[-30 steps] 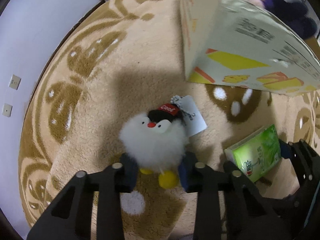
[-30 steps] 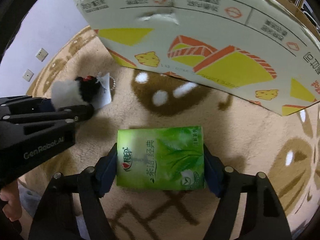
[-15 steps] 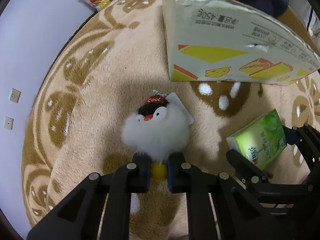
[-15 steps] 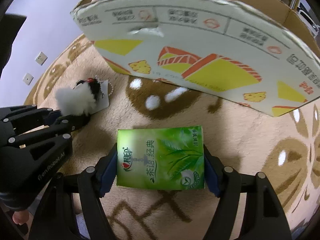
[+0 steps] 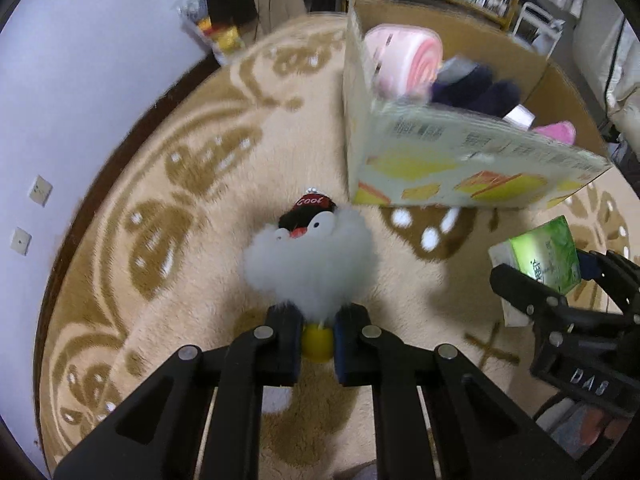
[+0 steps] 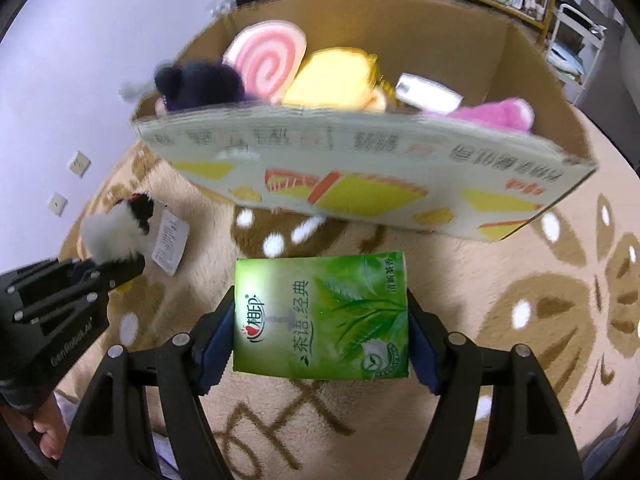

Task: Organize soft objects
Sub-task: 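Lift penguin plush and green tissue pack over the box with both tools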

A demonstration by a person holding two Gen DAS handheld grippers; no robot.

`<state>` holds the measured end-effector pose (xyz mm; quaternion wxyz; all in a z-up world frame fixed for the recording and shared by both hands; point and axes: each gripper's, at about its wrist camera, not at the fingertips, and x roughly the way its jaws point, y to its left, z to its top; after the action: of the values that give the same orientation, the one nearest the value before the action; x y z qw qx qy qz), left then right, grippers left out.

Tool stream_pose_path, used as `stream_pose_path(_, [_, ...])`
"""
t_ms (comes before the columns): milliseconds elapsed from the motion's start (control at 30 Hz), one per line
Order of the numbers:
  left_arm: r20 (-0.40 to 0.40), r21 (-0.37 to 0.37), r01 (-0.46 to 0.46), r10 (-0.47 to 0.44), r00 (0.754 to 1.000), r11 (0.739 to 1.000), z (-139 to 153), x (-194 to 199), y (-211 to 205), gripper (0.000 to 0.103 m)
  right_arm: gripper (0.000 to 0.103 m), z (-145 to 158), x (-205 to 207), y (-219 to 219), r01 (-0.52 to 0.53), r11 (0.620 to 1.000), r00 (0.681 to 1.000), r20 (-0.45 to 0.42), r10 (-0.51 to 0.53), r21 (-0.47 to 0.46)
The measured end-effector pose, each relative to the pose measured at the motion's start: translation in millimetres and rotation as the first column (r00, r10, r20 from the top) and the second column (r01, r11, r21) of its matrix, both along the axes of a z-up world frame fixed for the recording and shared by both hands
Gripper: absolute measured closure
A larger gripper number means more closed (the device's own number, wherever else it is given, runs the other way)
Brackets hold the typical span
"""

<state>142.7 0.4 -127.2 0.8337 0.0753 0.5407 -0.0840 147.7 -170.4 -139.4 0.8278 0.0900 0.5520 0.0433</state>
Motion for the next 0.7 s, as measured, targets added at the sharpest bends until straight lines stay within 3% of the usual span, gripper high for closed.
stream_pose_path(133, [0.122,-0.024,0.002,0.001,0.993,1.000,28.2,-4.5,-0.2,0.092,0.025,22.2,-6.3,-10.9,0.025,1.000,0.998,0.056,-0.026,0.017])
stream_pose_path(367, [0.317,-0.061,0.000,0.019,0.948,0.998,77.7,-10.9,3.8,0.092,0.025,64.4,-18.7,-26.8,0.065,0.998,0.982,0.178,-0.068,0.023])
stream_pose_path(700, [0.421,-0.086,0.059,-0.017,0.907,0.995,109.6,-7.8,-11.6,0.092,0.025,106.6,-10.5,-28.7,0.101,0.993,0.923,0.368,-0.114,0.055])
